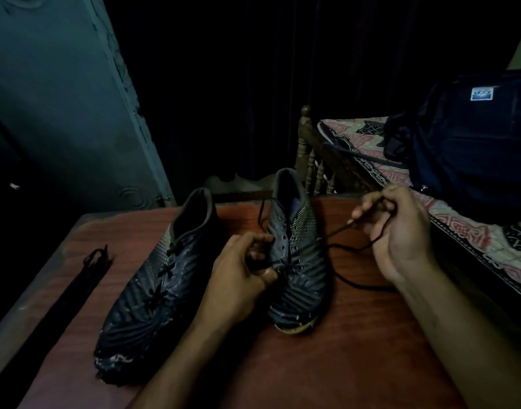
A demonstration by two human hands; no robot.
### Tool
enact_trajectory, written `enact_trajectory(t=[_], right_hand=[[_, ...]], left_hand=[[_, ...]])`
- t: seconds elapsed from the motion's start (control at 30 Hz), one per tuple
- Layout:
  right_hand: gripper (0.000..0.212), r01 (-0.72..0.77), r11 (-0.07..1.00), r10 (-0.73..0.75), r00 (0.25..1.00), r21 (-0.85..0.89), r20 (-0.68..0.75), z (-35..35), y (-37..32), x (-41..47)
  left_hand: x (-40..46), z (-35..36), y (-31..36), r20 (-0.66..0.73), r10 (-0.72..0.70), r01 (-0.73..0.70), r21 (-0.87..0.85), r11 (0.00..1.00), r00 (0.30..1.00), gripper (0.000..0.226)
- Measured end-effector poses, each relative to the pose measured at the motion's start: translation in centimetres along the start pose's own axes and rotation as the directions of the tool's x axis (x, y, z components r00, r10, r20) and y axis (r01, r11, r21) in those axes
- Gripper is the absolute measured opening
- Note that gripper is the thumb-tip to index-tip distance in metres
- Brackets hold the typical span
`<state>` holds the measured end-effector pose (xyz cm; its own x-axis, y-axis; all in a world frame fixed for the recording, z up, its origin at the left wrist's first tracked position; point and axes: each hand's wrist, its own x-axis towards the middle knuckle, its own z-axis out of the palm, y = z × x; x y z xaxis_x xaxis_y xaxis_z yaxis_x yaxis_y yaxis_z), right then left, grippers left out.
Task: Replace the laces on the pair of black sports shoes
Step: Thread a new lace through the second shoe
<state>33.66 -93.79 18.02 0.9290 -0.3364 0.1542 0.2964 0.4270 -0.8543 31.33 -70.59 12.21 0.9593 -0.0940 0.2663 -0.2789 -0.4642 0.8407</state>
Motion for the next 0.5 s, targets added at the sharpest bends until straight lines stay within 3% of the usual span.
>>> enact_trajectory(t=[0.07, 0.13, 0.23, 0.33, 0.5], right_hand=[[0.043, 0.027, 0.992, -0.026, 1.0, -0.119, 0.005, 0.1, 0.6, -0.1], [0.035, 0.077, 0.933, -0.048, 0.995, -0.352, 0.09, -0.1, 1.5, -0.4], [0.033, 0.246, 0.697, -0.042, 0.952, -0.673, 0.304, -0.5, 3.1, -0.8], [0.02, 0.4, 0.505, -0.022, 0.892, -0.765, 0.452, -0.5, 4.1, -1.1], [0.021, 0.372, 0.386, 0.087, 0.896, -0.844, 0.435, -0.5, 5.2, -0.9]], left_hand=[[-0.1, 0.1, -0.1, -0.003, 0.005, -0.005, 0.0, 1.0, 1.0, 0.053], [-0.1, 0.0, -0.1, -0.007, 0.002, -0.002, -0.001, 1.0, 1.0, 0.057], [0.0, 0.0, 0.2, 0.005, 0.018, -0.018, -0.024, 1.0, 1.0, 0.067], [-0.1, 0.0, 0.6, 0.045, 0.02, -0.017, -0.073, 0.997, 0.999, 0.081], [1.1, -0.6, 0.6, 0.098, 0.014, -0.02, 0.059, 0.998, 0.995, 0.099]])
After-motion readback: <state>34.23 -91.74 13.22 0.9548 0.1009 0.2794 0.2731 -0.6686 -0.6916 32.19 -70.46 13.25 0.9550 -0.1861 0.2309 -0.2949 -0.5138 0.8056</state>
